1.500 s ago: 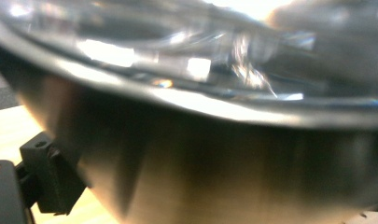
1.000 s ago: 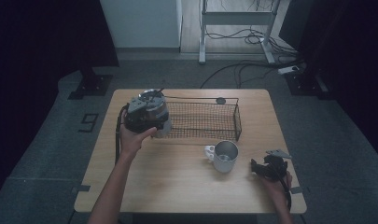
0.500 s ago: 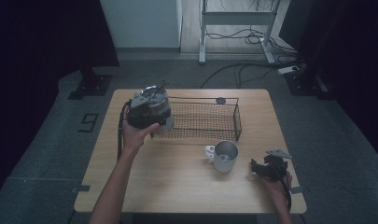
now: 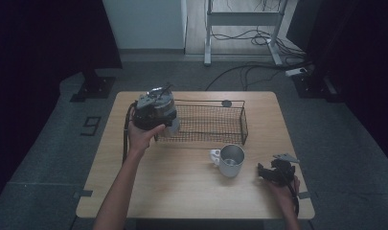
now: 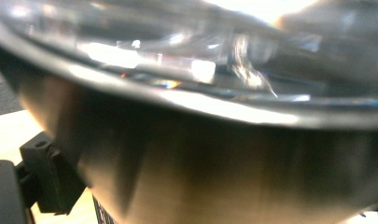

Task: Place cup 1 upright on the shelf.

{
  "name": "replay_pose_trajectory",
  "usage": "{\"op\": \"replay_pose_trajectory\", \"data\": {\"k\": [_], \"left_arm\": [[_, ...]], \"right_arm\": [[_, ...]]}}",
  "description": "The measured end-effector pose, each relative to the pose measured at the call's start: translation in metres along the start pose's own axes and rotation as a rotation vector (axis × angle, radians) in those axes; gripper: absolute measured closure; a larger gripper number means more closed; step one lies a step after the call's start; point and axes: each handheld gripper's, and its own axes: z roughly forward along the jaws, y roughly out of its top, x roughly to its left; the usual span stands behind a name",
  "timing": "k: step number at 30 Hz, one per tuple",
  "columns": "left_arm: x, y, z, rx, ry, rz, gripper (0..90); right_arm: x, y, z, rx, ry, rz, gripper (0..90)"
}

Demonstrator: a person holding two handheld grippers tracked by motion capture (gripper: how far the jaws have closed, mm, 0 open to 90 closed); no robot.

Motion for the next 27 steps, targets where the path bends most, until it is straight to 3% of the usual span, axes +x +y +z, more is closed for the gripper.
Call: {"op": "replay_pose_trajectory", "data": {"k": [27], "left_arm": [[0.004, 0.005, 0.027, 0.025, 0.014, -0.004, 4.1]], "right_arm": [[0.0, 0.0, 0.0, -0.001, -0.003, 0.004, 13.5]]}}
